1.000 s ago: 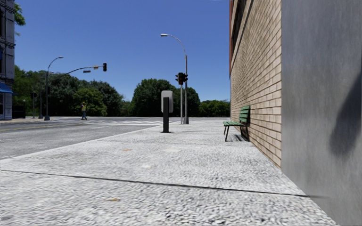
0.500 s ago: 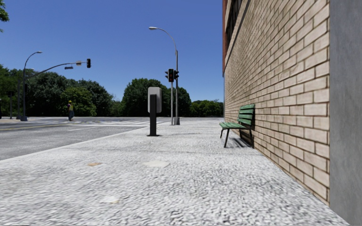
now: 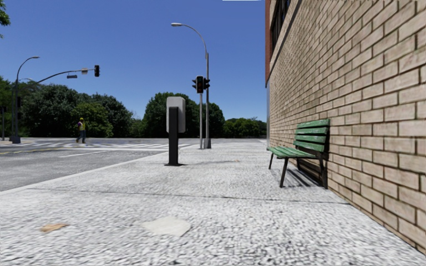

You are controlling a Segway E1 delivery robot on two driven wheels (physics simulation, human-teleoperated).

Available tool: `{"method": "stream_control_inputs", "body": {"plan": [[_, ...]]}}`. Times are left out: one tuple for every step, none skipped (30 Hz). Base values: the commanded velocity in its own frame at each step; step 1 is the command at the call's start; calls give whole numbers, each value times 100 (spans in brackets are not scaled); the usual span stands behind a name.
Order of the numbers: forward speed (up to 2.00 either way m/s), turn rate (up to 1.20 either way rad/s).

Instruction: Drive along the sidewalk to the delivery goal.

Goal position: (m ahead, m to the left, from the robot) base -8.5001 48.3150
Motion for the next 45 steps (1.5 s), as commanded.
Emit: {"method": "stream_control_inputs", "body": {"plan": [[200, 0], [200, 0], [200, 0], [200, 0], [200, 0], [200, 0], [200, 0], [200, 0], [200, 0], [200, 0], [200, 0], [200, 0], [200, 0], [200, 0], [200, 0], [200, 0], [200, 0], [200, 0], [200, 0], [200, 0], [200, 0], [200, 0], [200, 0], [200, 0], [200, 0], [200, 0], [200, 0], [200, -24], [200, -24], [200, -24], [200, -24], [200, -24], [200, -24], [200, -24], [200, -24], [200, -24], [200, -24], [200, -24], [200, -24], [200, -25], [200, -25], [200, -25], [200, -25], [200, -25], [200, -25]]}}
